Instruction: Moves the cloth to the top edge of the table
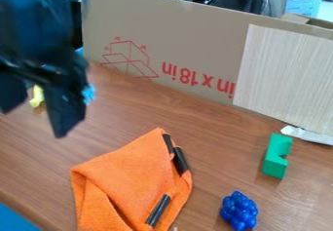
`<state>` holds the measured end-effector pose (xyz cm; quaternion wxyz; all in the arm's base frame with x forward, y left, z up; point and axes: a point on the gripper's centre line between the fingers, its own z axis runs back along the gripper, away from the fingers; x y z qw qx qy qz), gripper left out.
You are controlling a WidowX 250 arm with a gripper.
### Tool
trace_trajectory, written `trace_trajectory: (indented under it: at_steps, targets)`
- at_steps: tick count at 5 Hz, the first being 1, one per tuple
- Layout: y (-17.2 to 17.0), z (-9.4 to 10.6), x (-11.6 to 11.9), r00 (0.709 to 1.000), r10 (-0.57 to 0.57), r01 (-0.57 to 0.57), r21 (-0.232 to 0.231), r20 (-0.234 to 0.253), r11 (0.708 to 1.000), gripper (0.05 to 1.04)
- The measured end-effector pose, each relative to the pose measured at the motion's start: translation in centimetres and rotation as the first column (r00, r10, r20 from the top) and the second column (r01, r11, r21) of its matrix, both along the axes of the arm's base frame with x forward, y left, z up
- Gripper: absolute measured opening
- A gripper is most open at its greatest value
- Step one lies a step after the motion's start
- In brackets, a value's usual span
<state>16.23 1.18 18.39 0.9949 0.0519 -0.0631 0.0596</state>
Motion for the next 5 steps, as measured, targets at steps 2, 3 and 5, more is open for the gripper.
trace_trajectory:
  at_steps: [2,3,5]
  targets:
    - [3.8,-9.9,2.6,0.989,0.14,-0.148,0.195,0.054,0.97,0.999]
    - [5.6,-13.3,4.0,0.978,0.205,-0.209,0.189,0.039,0.959,0.999]
    - [5.1,-13.0,7.4,0.961,0.275,-0.276,0.069,0.021,0.959,0.999]
